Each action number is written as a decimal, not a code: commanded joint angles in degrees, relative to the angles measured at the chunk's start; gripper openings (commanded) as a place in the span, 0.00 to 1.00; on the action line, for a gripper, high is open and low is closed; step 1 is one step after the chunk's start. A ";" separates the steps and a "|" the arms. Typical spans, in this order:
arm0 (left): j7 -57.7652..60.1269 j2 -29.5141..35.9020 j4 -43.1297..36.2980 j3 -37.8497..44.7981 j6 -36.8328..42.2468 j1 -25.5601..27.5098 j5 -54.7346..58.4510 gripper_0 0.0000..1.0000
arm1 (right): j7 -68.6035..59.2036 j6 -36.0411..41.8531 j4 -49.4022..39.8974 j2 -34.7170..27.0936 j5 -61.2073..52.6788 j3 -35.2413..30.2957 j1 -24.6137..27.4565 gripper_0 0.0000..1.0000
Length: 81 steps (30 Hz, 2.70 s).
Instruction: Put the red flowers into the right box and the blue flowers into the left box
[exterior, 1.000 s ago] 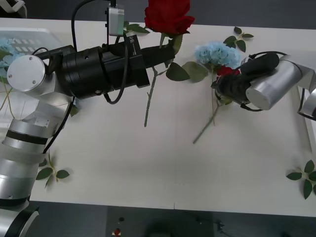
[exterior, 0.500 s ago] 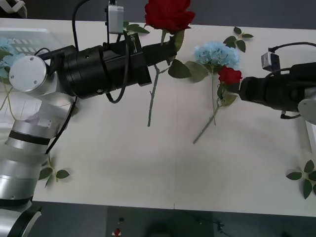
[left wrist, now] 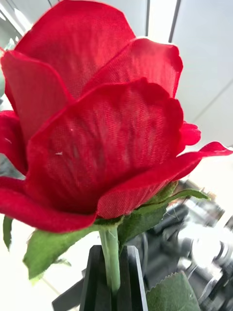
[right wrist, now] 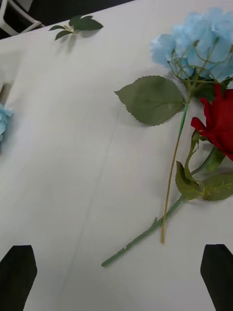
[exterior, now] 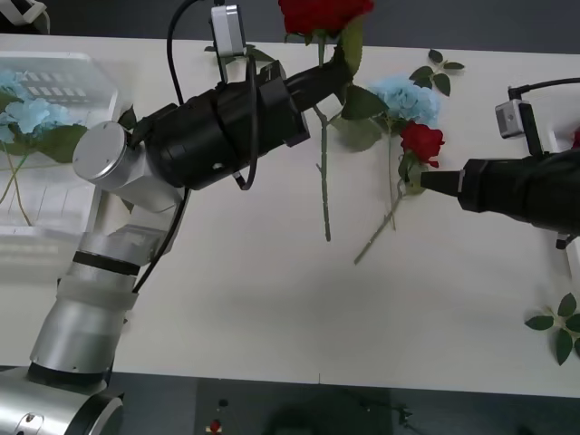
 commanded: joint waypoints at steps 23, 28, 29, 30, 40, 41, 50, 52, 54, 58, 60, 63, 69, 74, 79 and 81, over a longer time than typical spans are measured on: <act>-6.29 -6.85 2.08 -0.77 -1.48 0.55 4.07 0.00 | 67.04 16.81 2.52 7.28 -43.23 -10.32 7.43 1.00; -6.20 -6.85 2.08 -0.86 -1.48 0.90 4.42 0.00 | 70.55 19.62 4.72 10.62 -45.43 -10.05 7.43 1.00; -6.29 -6.85 2.08 -0.95 -1.48 0.90 4.42 0.00 | 70.64 19.80 5.07 11.41 -45.43 -9.96 7.34 1.00; -6.20 -6.85 2.08 -1.04 -1.57 0.99 4.42 0.00 | 70.73 19.97 5.42 11.85 -45.43 -9.88 7.25 1.00; -6.20 -6.77 2.08 -1.74 -2.71 0.99 4.25 0.00 | 71.87 20.33 11.40 18.26 -45.78 -5.39 1.63 1.00; -6.29 -6.77 2.08 -1.74 -2.71 0.99 4.25 0.00 | 71.87 20.33 11.66 18.61 -45.87 -5.22 1.36 1.00; -6.20 -6.77 2.08 -1.91 -2.97 1.07 4.07 0.00 | 72.49 21.47 16.32 21.69 -50.87 -2.58 -3.56 1.00; -6.20 -6.77 2.08 -1.91 -2.97 1.07 3.98 0.00 | 72.66 21.56 17.11 21.78 -52.98 -1.70 -4.35 1.00; -6.29 -6.68 2.08 -1.91 -3.06 1.07 3.98 0.00 | 72.75 21.73 17.55 21.78 -54.74 -0.82 -5.05 1.00; -6.29 -6.59 2.16 -1.91 -3.06 1.07 3.90 0.00 | 72.66 21.73 17.72 21.78 -58.61 1.11 -5.93 1.00; -6.29 -6.59 2.25 -1.91 -3.06 1.07 3.81 0.00 | 72.75 21.64 17.81 21.87 -59.93 2.25 -6.28 1.00; -6.20 -6.59 2.25 -1.91 -3.06 1.07 3.81 0.00 | 72.84 21.56 17.81 22.48 -60.37 2.78 -6.63 1.00; -6.20 -6.50 2.34 -1.91 -3.15 1.07 3.90 0.00 | 73.10 20.94 17.81 24.06 -60.37 3.75 -7.34 1.00; -6.20 -6.50 2.34 -1.91 -3.15 1.07 3.81 0.00 | 73.63 19.18 17.72 26.00 -60.37 4.71 -8.48 1.00; -6.20 -6.50 2.34 -1.91 -3.32 1.07 3.81 0.00 | 73.63 18.04 17.72 27.05 -60.28 5.15 -9.45 1.00; -6.20 -6.50 2.34 -1.91 -3.32 1.07 3.81 0.00 | 73.63 17.60 17.81 27.05 -60.37 5.68 -9.80 1.00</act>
